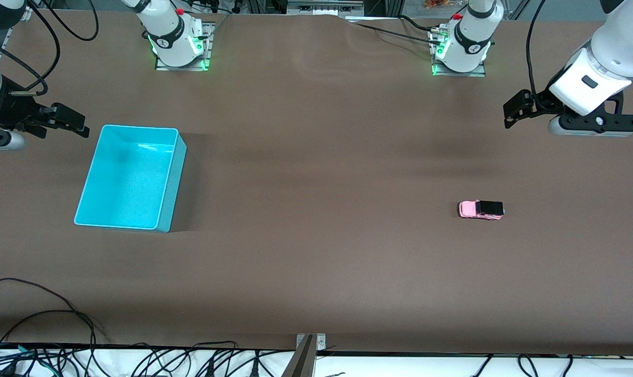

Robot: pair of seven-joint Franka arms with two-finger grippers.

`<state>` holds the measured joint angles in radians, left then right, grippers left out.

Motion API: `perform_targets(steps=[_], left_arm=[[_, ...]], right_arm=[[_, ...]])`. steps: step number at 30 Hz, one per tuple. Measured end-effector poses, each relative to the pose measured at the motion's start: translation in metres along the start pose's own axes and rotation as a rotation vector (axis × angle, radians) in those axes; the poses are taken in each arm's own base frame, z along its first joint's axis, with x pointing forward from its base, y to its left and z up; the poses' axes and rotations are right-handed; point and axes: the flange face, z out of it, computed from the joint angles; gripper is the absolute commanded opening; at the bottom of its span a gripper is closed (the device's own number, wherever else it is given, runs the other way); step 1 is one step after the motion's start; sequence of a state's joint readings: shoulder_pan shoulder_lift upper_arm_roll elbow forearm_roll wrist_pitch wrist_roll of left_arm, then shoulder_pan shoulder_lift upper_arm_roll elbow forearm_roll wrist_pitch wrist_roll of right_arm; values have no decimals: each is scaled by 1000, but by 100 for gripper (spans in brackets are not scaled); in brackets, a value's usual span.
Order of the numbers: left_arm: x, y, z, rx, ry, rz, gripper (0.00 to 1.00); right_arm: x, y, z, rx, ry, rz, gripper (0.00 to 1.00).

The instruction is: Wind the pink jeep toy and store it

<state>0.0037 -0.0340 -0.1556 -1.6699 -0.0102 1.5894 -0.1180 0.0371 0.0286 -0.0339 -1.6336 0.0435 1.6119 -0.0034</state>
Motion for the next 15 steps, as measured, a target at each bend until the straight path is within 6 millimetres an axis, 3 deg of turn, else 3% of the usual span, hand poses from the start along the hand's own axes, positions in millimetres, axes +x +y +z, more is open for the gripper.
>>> perform_targets(steps=[15], left_arm=[[13, -9, 25, -11, -47, 360, 100]], right_arm=[[0, 0, 0, 0, 0, 0, 100]])
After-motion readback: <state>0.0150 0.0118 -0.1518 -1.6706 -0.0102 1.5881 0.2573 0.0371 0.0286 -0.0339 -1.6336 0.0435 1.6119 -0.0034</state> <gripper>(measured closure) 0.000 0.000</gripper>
